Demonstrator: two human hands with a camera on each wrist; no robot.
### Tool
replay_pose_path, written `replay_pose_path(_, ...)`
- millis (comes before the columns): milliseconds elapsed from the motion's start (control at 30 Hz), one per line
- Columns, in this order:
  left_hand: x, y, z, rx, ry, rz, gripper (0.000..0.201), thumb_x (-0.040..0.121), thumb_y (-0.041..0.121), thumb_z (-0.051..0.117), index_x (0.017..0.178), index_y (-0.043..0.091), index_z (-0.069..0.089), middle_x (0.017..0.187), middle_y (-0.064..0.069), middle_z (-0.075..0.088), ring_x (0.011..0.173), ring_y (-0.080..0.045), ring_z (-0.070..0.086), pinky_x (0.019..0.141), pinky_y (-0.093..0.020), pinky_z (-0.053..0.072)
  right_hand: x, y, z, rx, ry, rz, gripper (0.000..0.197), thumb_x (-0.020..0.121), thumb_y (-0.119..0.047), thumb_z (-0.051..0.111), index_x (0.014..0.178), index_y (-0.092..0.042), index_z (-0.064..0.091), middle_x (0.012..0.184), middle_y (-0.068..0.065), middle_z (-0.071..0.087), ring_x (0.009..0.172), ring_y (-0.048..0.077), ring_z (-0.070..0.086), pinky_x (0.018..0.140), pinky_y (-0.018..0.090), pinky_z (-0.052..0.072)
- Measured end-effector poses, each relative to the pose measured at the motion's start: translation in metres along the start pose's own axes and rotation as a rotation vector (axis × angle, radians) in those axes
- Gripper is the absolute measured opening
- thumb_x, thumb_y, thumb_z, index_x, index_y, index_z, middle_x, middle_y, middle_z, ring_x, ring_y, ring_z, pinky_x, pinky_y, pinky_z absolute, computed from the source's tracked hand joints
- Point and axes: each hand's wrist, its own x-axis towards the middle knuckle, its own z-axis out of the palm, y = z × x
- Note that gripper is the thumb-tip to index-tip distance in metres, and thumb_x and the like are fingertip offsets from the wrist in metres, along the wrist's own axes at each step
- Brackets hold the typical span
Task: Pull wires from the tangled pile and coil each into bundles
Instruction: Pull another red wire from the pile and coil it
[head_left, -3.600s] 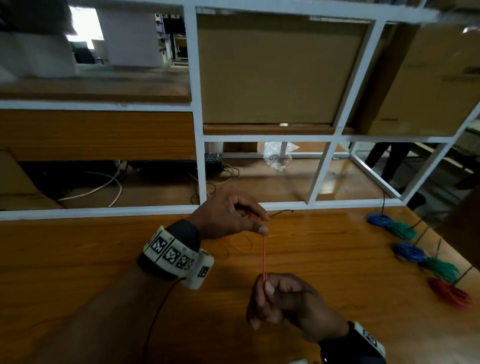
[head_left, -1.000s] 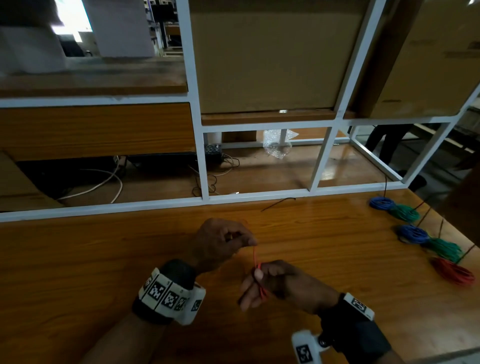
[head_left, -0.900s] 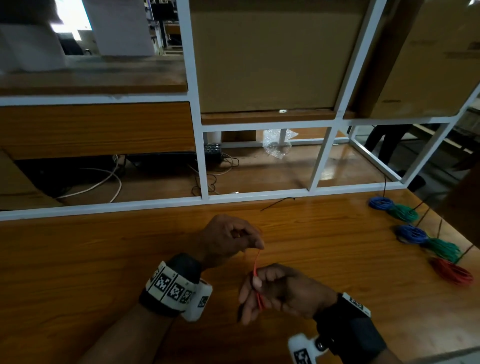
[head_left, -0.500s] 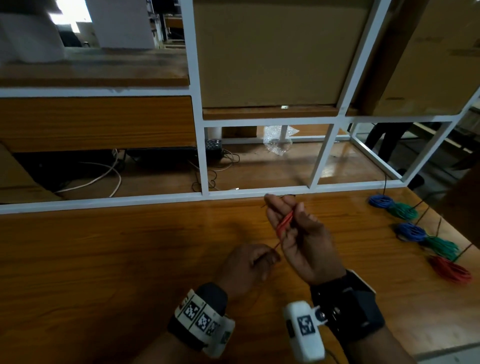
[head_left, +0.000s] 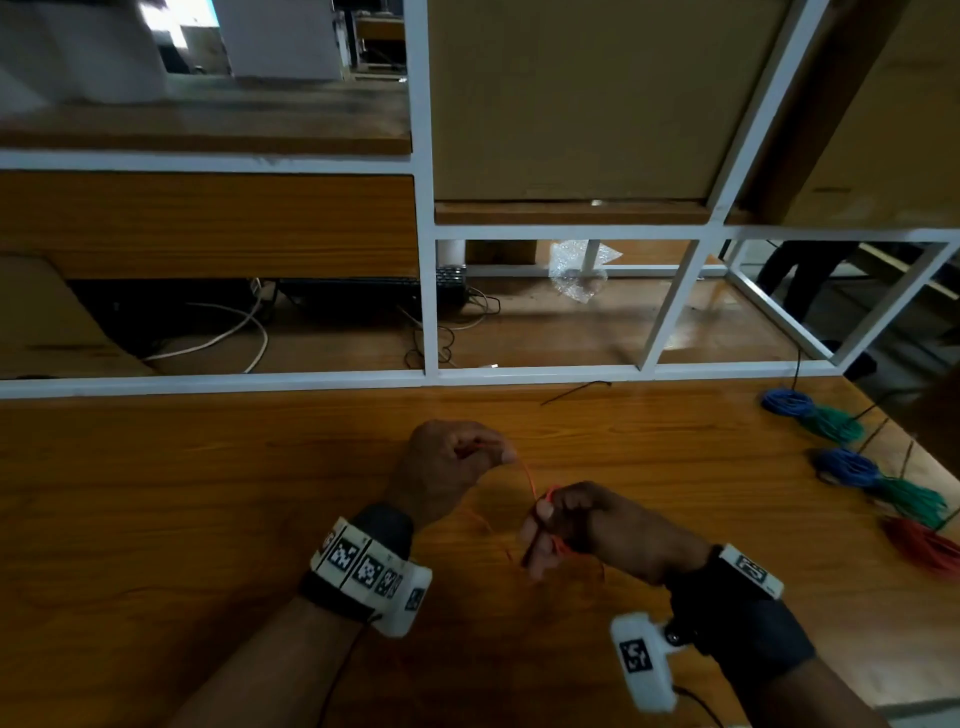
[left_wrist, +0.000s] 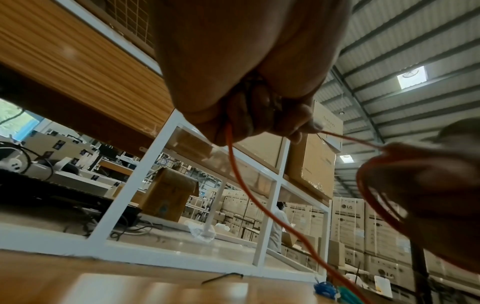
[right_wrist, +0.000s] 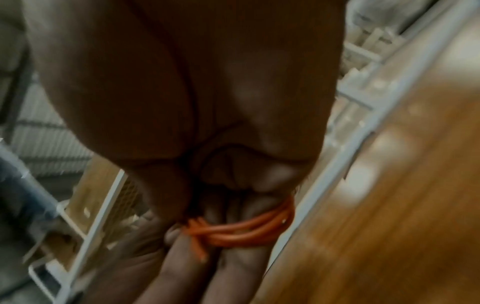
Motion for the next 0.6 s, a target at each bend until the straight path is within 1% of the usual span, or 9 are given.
replay_pose_path(67,0.007,0.009,0.003,-0.057,-0.007,0.029,0.006,0.084,0.027,0.078,0.086,0.021,0.078,0.081,0.014,0.075,0.063,-0.009,0.067,0.056,-0.025,0.055,-0.002,-0.004,0.009,0.243,-0.117,-0.057,0.044,0.109,-0.029,0.048,0.111,0.011,0.066,0.096,0.029,0.073,0.097,0.037,0.068,0.091,0.046,0.05)
replay_pose_path(133,0.012,0.013,0.008,-0.138,-0.006,0.029,0.016,0.08,0.036,0.078,0.086,0.021,0.079,0.087,0.005,0.077,0.074,-0.024,0.071,0.062,-0.041,0.06,-0.006,-0.009,0.013,0.479,-0.213,-0.157,0.037,0.106,-0.026,0.05,0.112,0.007,0.065,0.093,0.026,0.073,0.102,0.038,0.068,0.097,0.049,0.05)
replay_pose_path(233,0.013,0.012,0.023,-0.242,-0.021,0.062,0.012,0.08,0.044,0.076,0.088,0.035,0.079,0.091,-0.001,0.077,0.082,-0.04,0.069,0.07,-0.056,0.057,-0.007,-0.021,0.005,0.784,-0.289,-0.376,0.028,0.106,-0.022,0.054,0.116,0.002,0.064,0.101,0.025,0.074,0.11,0.034,0.069,0.098,0.038,0.055)
replay_pose_path(267,0.012,0.011,0.029,-0.258,-0.036,0.072,0.007,0.082,0.042,0.073,0.087,0.042,0.078,0.089,-0.002,0.076,0.08,-0.041,0.068,0.07,-0.057,0.056,-0.006,-0.027,0.001,0.893,-0.299,-0.426,0.028,0.107,-0.021,0.051,0.119,0.001,0.064,0.109,0.025,0.073,0.115,0.032,0.069,0.099,0.034,0.055)
replay_pose_path(333,0.01,0.009,0.042,-0.236,-0.058,0.04,0.022,0.087,0.03,0.066,0.077,0.048,0.074,0.076,0.002,0.073,0.072,-0.031,0.066,0.067,-0.054,0.053,-0.003,-0.039,-0.004,1.086,-0.272,-0.523,0.031,0.11,-0.017,0.041,0.121,0.004,0.062,0.122,0.027,0.07,0.126,0.032,0.064,0.109,0.036,0.049)
replay_pose_path(400,0.009,0.011,0.054,-0.195,-0.09,0.012,0.033,0.093,0.02,0.062,0.072,0.043,0.073,0.063,0.003,0.067,0.062,-0.019,0.061,0.061,-0.041,0.049,0.0,-0.053,-0.005,1.185,-0.129,-0.597,0.038,0.111,-0.016,0.035,0.118,0.004,0.067,0.127,0.025,0.069,0.134,0.032,0.059,0.114,0.038,0.046)
replay_pose_path(500,0.005,0.018,0.066,-0.233,-0.136,-0.022,0.017,0.099,0.028,0.061,0.097,0.027,0.078,0.058,0.005,0.064,0.054,-0.006,0.057,0.057,-0.022,0.043,0.001,-0.07,-0.017,1.231,0.227,-0.698,0.045,0.112,-0.019,0.03,0.113,0.0,0.071,0.127,0.019,0.071,0.127,0.027,0.064,0.111,0.035,0.048)
replay_pose_path(567,0.001,0.016,0.065,-0.188,-0.171,-0.025,0.019,0.099,0.034,0.061,0.1,0.025,0.077,0.058,0.006,0.064,0.054,-0.005,0.057,0.056,-0.019,0.043,0.0,-0.078,-0.031,1.062,0.475,-0.768,0.037,0.113,-0.023,0.031,0.122,-0.004,0.061,0.129,0.016,0.07,0.129,0.026,0.063,0.116,0.036,0.044)
replay_pose_path(600,-0.002,0.012,0.064,-0.147,-0.198,-0.015,0.019,0.098,0.038,0.061,0.094,0.028,0.077,0.059,0.005,0.063,0.054,-0.005,0.058,0.057,-0.02,0.044,0.0,-0.079,-0.04,0.857,0.624,-0.778,0.035,0.113,-0.025,0.032,0.123,-0.006,0.059,0.128,0.014,0.071,0.127,0.026,0.063,0.115,0.036,0.044)
